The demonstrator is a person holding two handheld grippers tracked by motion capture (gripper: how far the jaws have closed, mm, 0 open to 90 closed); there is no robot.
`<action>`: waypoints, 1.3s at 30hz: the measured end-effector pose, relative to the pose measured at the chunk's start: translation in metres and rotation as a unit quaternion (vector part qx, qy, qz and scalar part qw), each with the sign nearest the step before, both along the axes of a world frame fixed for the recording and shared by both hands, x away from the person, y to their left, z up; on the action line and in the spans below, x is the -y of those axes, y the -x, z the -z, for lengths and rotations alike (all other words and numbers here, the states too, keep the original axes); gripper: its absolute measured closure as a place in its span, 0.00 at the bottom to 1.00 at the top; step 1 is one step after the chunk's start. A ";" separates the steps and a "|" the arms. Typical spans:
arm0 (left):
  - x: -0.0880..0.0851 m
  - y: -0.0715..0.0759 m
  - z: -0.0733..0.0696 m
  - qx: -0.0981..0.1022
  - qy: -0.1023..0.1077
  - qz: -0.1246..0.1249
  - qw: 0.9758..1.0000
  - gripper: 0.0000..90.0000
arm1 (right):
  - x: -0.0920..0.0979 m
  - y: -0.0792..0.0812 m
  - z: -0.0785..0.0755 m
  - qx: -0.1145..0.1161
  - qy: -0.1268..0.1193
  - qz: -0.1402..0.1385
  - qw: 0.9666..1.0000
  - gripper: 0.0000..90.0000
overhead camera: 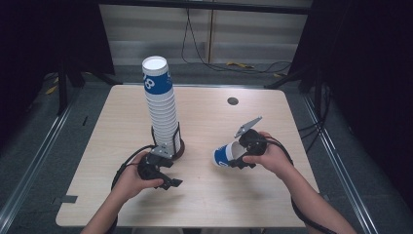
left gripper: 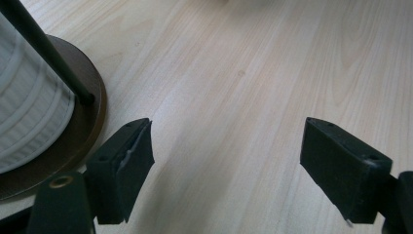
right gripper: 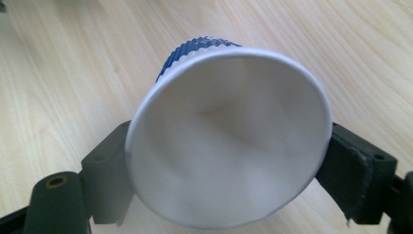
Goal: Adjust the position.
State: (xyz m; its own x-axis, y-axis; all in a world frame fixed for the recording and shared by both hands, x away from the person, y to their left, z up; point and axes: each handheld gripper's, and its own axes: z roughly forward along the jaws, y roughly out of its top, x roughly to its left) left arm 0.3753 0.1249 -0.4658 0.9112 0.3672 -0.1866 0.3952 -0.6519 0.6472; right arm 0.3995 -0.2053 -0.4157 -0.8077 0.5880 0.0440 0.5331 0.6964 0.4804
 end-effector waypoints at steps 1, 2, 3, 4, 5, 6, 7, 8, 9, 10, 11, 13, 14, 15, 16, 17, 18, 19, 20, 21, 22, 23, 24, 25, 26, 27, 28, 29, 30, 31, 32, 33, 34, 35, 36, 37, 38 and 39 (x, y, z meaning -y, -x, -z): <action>0.000 0.000 0.000 -0.001 0.004 -0.004 1.000 0.22 | 0.000 -0.001 -0.001 -0.003 0.004 -0.001 1.000 0.19; 0.000 0.000 0.001 0.002 0.006 -0.003 1.000 0.22 | 0.001 -0.002 -0.001 -0.005 0.008 -0.001 1.000 0.19; 0.000 0.000 0.000 0.002 0.006 -0.003 1.000 0.22 | 0.001 -0.003 -0.002 -0.009 0.011 0.002 1.000 0.19; 0.000 0.000 0.000 0.003 0.009 -0.007 1.000 0.22 | 0.002 -0.004 -0.002 -0.012 0.017 0.004 1.000 0.19; 0.000 0.000 0.000 0.004 0.009 -0.008 1.000 0.22 | 0.002 -0.006 -0.003 -0.011 0.018 0.004 1.000 0.19; -0.001 0.000 0.000 0.005 0.008 -0.009 1.000 0.22 | 0.003 -0.007 -0.003 -0.020 0.020 0.008 1.000 0.19; -0.001 0.000 0.000 0.004 0.009 -0.010 1.000 0.22 | 0.004 -0.008 -0.003 -0.019 0.023 0.010 0.999 0.19; -0.001 0.000 0.000 0.005 0.008 -0.009 1.000 0.22 | 0.004 -0.008 -0.004 -0.022 0.026 0.010 0.999 0.19; -0.001 -0.001 0.000 0.007 0.009 -0.008 1.000 0.22 | 0.003 -0.009 -0.004 -0.023 0.031 0.009 0.999 0.19; -0.001 -0.001 0.000 0.006 0.009 -0.008 1.000 0.22 | 0.003 -0.010 -0.003 -0.025 0.034 0.008 0.999 0.19; -0.001 -0.001 0.000 0.005 0.010 -0.008 1.000 0.22 | 0.003 -0.010 -0.003 -0.027 0.038 0.011 0.999 0.19; -0.001 -0.001 0.000 0.006 0.008 -0.008 1.000 0.22 | 0.003 -0.012 -0.003 -0.029 0.043 0.010 0.999 0.19; -0.001 -0.001 -0.001 0.005 0.006 -0.006 1.000 0.22 | 0.003 -0.013 -0.003 -0.031 0.046 0.012 0.998 0.19; -0.001 -0.001 -0.001 0.005 0.006 -0.006 1.000 0.22 | 0.003 -0.014 -0.003 -0.030 0.052 0.012 0.998 0.19; 0.000 -0.001 -0.001 0.004 0.010 -0.008 1.000 0.22 | 0.002 -0.014 -0.003 -0.033 0.056 0.013 0.998 0.19; 0.000 -0.001 -0.002 0.005 0.009 -0.008 1.000 0.22 | 0.003 -0.015 -0.003 -0.035 0.056 0.014 0.998 0.19; 0.000 0.000 -0.002 0.004 0.010 -0.008 1.000 0.22 | 0.003 -0.015 -0.003 -0.033 0.056 0.015 0.998 0.19; 0.000 0.000 -0.002 0.004 0.010 -0.008 1.000 0.22 | 0.003 -0.016 -0.003 -0.030 0.059 0.012 0.998 0.19; 0.000 0.000 -0.002 0.004 0.011 -0.008 1.000 0.22 | 0.003 -0.016 -0.003 -0.033 0.060 0.012 0.998 0.18; 0.000 0.000 -0.001 0.004 0.010 -0.009 1.000 0.22 | 0.004 -0.016 -0.003 -0.037 0.061 0.014 0.997 0.18; 0.000 0.000 -0.001 0.003 0.011 -0.008 1.000 0.22 | 0.003 -0.017 -0.004 -0.039 0.061 0.017 0.997 0.18; 0.000 -0.001 -0.001 0.004 0.010 -0.007 1.000 0.22 | 0.003 -0.017 -0.004 -0.038 0.064 0.013 0.997 0.18; -0.001 -0.001 -0.001 0.003 0.011 -0.009 1.000 0.22 | 0.003 -0.017 -0.004 -0.039 0.066 0.015 0.997 0.18; -0.001 -0.001 -0.001 0.004 0.009 -0.006 1.000 0.22 | 0.003 -0.017 -0.005 -0.040 0.068 0.015 0.997 0.18; 0.000 0.000 -0.001 0.003 0.011 -0.009 1.000 0.22 | 0.003 -0.018 -0.005 -0.039 0.072 0.014 0.997 0.18; 0.000 0.000 -0.001 0.003 0.011 -0.008 1.000 0.22 | 0.003 -0.018 -0.006 -0.038 0.076 0.011 0.996 0.18; 0.000 0.000 -0.001 0.002 0.009 -0.008 1.000 0.22 | 0.003 -0.018 -0.006 -0.037 0.078 0.009 0.996 0.18; 0.000 0.000 -0.001 0.002 0.009 -0.007 1.000 0.22 | 0.002 -0.019 -0.007 -0.039 0.081 0.011 0.996 0.18; 0.001 0.000 -0.001 0.002 0.011 -0.010 1.000 0.22 | 0.002 -0.019 -0.007 -0.040 0.082 0.010 0.996 0.18; 0.001 0.000 -0.001 0.001 0.008 -0.009 1.000 0.22 | 0.001 -0.019 -0.008 -0.045 0.084 0.011 0.995 0.18; 0.001 0.001 -0.001 0.002 0.014 -0.012 1.000 0.22 | 0.001 -0.020 -0.009 -0.045 0.089 0.010 0.995 0.18; 0.001 0.000 -0.001 0.001 0.009 -0.009 1.000 0.22 | 0.001 -0.020 -0.010 -0.045 0.091 0.008 0.995 0.18; 0.001 0.001 -0.001 0.002 0.012 -0.010 1.000 0.22 | 0.000 -0.021 -0.011 -0.046 0.093 0.007 0.995 0.18; 0.001 0.000 -0.001 0.000 0.012 -0.008 1.000 0.22 | 0.000 -0.022 -0.012 -0.045 0.097 0.007 0.994 0.18; 0.000 0.000 -0.001 0.002 0.010 -0.005 1.000 0.22 | -0.001 -0.022 -0.013 -0.046 0.100 0.008 0.994 0.18; 0.001 0.000 0.000 0.004 0.011 -0.008 1.000 0.22 | -0.002 -0.023 -0.014 -0.048 0.105 0.006 0.993 0.18; 0.001 0.000 0.000 0.003 0.013 -0.007 1.000 0.22 | -0.002 -0.024 -0.014 -0.050 0.107 0.005 0.993 0.18; 0.001 0.000 0.000 0.002 0.013 -0.007 1.000 0.22 | -0.003 -0.024 -0.015 -0.054 0.113 0.005 0.992 0.18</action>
